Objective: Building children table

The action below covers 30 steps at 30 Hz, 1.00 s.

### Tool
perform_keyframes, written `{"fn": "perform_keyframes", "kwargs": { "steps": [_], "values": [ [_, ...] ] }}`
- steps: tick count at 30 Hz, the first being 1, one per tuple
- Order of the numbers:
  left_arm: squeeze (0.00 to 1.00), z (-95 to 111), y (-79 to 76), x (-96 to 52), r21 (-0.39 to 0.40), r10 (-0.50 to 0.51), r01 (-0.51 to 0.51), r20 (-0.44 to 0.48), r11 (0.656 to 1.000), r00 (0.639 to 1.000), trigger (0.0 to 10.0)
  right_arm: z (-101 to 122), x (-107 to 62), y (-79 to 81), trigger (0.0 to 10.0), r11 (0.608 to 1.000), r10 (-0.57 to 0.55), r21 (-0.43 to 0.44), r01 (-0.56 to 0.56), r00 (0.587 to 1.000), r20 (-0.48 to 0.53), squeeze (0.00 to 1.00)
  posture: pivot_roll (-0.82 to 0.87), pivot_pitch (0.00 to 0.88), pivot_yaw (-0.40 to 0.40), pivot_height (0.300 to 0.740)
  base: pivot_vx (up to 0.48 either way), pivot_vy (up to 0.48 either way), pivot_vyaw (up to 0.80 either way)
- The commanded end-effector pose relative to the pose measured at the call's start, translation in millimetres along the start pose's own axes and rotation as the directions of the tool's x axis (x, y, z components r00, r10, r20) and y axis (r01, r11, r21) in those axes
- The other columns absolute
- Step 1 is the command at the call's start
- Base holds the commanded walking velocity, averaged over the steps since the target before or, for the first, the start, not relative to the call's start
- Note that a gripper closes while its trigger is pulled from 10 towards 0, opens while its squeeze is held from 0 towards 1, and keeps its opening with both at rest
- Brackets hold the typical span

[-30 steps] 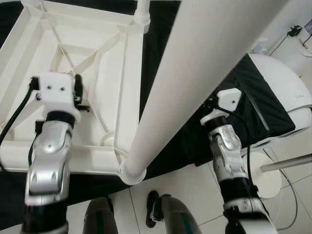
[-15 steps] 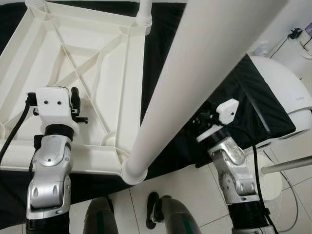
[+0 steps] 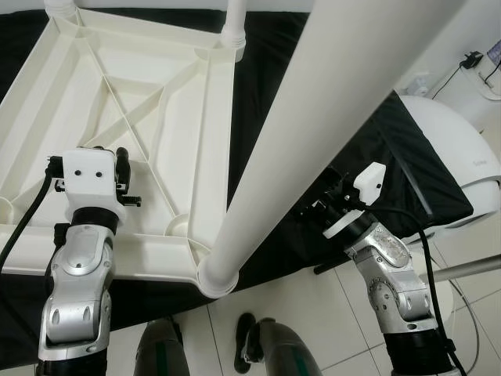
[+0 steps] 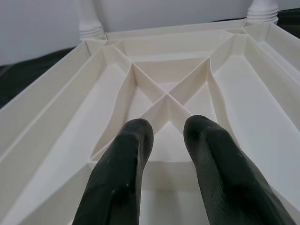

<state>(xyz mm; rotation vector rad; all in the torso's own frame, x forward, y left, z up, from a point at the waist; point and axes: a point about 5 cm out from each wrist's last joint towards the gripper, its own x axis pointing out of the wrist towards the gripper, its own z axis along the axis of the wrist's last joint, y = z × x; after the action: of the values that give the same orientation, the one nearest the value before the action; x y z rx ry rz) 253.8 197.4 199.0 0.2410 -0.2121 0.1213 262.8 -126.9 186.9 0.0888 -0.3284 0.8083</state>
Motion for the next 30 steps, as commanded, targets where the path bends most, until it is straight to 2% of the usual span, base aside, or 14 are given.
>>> {"fn": "perform_keyframes", "kwargs": {
  "steps": [1,5,6,8,9,12,14,15,17,19,24,28,29,30],
  "values": [
    [0.00,-1,-4.9,-3.3,-0.003,-0.101,0.101,0.011,0.995,0.995,10.0,1,-6.6,-3.4,10.0,0.999,0.042,0.018,-0.041,0.999,-0.029,0.00,0.11,0.161,-0.113,0.740,0.000,0.000,0.00],
    [0.00,1,-7.9,-5.3,0.000,-0.170,0.170,0.031,0.985,0.985,10.0,1,-12.5,-3.1,10.0,0.993,0.118,0.035,-0.116,0.991,-0.057,0.00,0.11,0.162,-0.112,0.740,0.000,0.000,0.00],
    [0.00,3,-9.9,-6.8,0.003,-0.219,0.219,0.044,0.976,0.975,10.0,1,-18.7,-1.5,10.0,0.982,0.186,0.052,-0.182,0.979,-0.082,0.00,0.11,0.163,-0.111,0.740,0.000,0.000,0.00],
    [0.00,3,-9.9,-6.8,0.003,-0.219,0.219,0.044,0.976,0.975,10.0,1,-18.7,-1.5,10.0,0.982,0.186,0.052,-0.182,0.979,-0.082,0.00,0.11,0.163,-0.111,0.740,0.000,0.000,0.00],
    [0.00,4,-10.8,-7.6,0.007,-0.251,0.251,0.052,0.968,0.967,10.0,0,-23.6,-0.2,10.0,0.971,0.238,0.061,-0.233,0.966,-0.101,0.00,0.11,0.162,-0.109,0.740,0.000,0.000,0.00],
    [0.00,4,-10.8,-7.6,0.007,-0.251,0.251,0.052,0.968,0.967,10.0,0,-23.6,-0.2,10.0,0.971,0.238,0.061,-0.233,0.966,-0.101,0.00,0.11,0.162,-0.109,0.740,0.000,0.000,0.00],
    [0.00,2,-7.4,-6.0,0.016,-0.281,0.280,0.045,0.960,0.959,10.0,-3,-34.3,4.0,10.0,0.935,0.355,0.066,-0.349,0.923,-0.152,0.00,0.11,0.162,-0.104,0.740,0.000,0.000,0.00],
    [0.00,2,-7.4,-6.0,0.016,-0.281,0.280,0.045,0.960,0.959,10.0,-3,-34.3,4.0,10.0,0.935,0.355,0.066,-0.349,0.923,-0.152,0.00,0.11,0.162,-0.104,0.740,0.000,0.000,0.00],
    [0.00,2,-4.9,-4.4,0.023,-0.281,0.280,0.043,0.960,0.959,10.0,-3,-39.0,7.4,10.0,0.911,0.413,0.058,-0.409,0.895,-0.172,0.00,0.11,0.164,-0.102,0.740,0.000,0.000,0.00],
    [0.00,0,-0.3,-1.8,0.039,-0.281,0.280,0.036,0.959,0.959,10.0,-3,-44.6,12.7,10.0,0.865,0.498,0.052,-0.498,0.843,-0.202,0.00,0.11,0.164,-0.099,0.740,0.000,0.000,0.00],
    [0.00,-3,5.0,-0.1,0.057,-0.280,0.278,0.025,0.959,0.960,10.0,-3,-46.6,15.8,10.0,0.827,0.557,0.061,-0.558,0.801,-0.220,0.00,0.11,0.166,-0.100,0.740,0.000,0.000,0.00],
    [0.00,-6,14.5,3.2,0.071,-0.262,0.260,0.018,0.963,0.965,10.0,-4,-39.8,25.2,10.0,0.743,0.664,0.089,-0.663,0.715,-0.217,0.00,0.12,0.169,-0.110,0.740,0.000,0.000,0.00],
    [0.00,-6,14.5,3.2,0.071,-0.262,0.260,0.018,0.963,0.965,10.0,-4,-39.8,25.2,10.0,0.743,0.664,0.089,-0.663,0.715,-0.217,0.00,0.12,0.169,-0.110,0.740,0.000,0.000,0.00],
    [0.00,-5,15.4,3.5,0.071,-0.259,0.257,0.019,0.964,0.966,10.0,-5,-38.0,27.1,10.0,0.725,0.684,0.092,-0.683,0.697,-0.213,0.00,0.13,0.169,-0.113,0.740,0.000,0.000,0.00]
  ]
}}
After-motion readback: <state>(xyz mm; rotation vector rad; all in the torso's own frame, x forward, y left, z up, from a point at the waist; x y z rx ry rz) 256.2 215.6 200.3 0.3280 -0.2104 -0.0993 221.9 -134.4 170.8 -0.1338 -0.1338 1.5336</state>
